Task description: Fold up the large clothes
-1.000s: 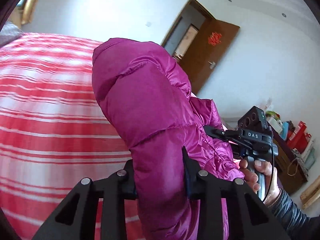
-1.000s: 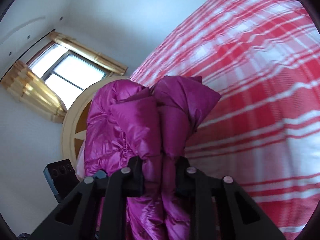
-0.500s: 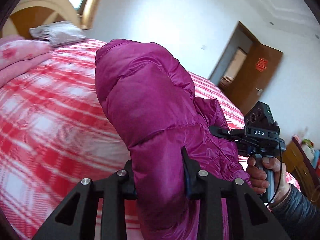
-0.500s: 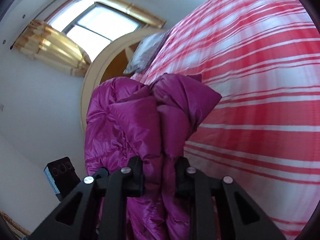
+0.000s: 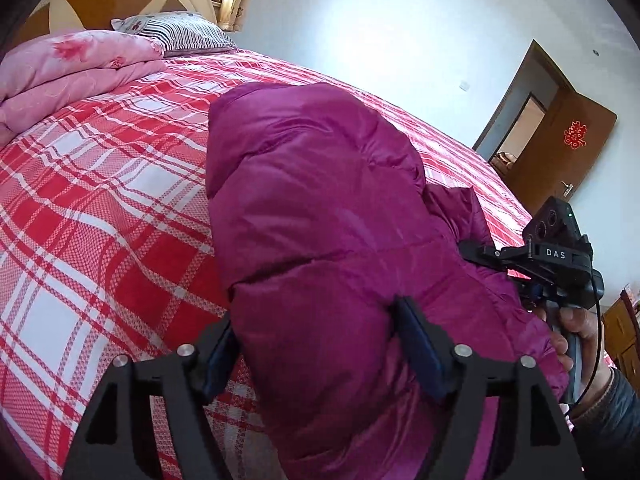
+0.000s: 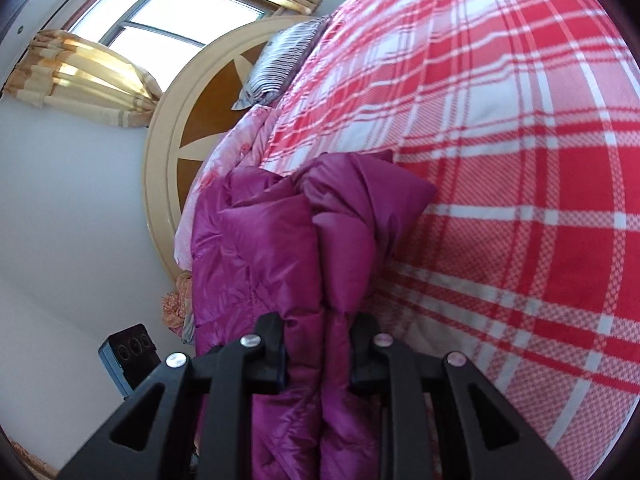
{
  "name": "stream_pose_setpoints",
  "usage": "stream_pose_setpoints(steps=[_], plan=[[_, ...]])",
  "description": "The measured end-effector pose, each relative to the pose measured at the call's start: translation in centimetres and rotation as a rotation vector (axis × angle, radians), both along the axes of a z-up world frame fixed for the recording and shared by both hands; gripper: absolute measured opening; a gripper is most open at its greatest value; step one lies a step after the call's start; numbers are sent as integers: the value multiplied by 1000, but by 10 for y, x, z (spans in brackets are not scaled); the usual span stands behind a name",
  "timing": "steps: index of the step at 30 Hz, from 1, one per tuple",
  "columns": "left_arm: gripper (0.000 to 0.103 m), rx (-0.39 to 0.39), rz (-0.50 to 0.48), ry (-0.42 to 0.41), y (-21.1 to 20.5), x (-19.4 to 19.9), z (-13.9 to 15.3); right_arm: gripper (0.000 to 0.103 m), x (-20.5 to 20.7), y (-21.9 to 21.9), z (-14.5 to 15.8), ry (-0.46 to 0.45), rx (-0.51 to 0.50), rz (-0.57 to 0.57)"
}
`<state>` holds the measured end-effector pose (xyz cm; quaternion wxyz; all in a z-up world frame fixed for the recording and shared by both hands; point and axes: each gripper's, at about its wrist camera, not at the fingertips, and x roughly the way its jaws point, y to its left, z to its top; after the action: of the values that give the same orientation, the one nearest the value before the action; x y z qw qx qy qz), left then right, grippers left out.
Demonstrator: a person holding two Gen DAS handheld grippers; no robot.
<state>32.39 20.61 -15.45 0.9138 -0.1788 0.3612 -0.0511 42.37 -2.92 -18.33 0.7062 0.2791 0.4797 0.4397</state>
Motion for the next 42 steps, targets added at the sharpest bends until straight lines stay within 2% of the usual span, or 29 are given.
stream_pose_setpoints(steps=[3,7,14,17,22,24,28,31,33,38,42], plan=[[84,30,21,-4,-2,-10,-1,31,-2,-6,-6,9,-14,-7],[85,86,41,-21,-7,-17,1,35,-2,-6,-10,18,-17,-15],[85,119,53,-18,-6,-23,5,40,-7,-4,-2,-20,-76,-31],[85,150,65,-17,-8,-27,10,47,-10,-4,2,-32,-115,-49],[85,258,108,-39,-15,-43,32,65,-20,-12,21,-75,-170,-110],[85,287,118,-63,-16,-49,41,71,-27,-21,33,-112,-189,-154],[85,302,135,-139,-19,-65,70,72,-55,-35,67,-216,-260,-234],[85,310,140,-179,-22,-76,88,79,-85,-37,94,-303,-286,-279],[85,307,140,-199,-23,-83,99,86,-111,-33,114,-386,-313,-302],[85,284,136,-268,-26,-100,125,90,-152,-21,142,-512,-348,-311],[86,289,132,-297,-28,-106,134,96,-167,-18,155,-558,-344,-312]])
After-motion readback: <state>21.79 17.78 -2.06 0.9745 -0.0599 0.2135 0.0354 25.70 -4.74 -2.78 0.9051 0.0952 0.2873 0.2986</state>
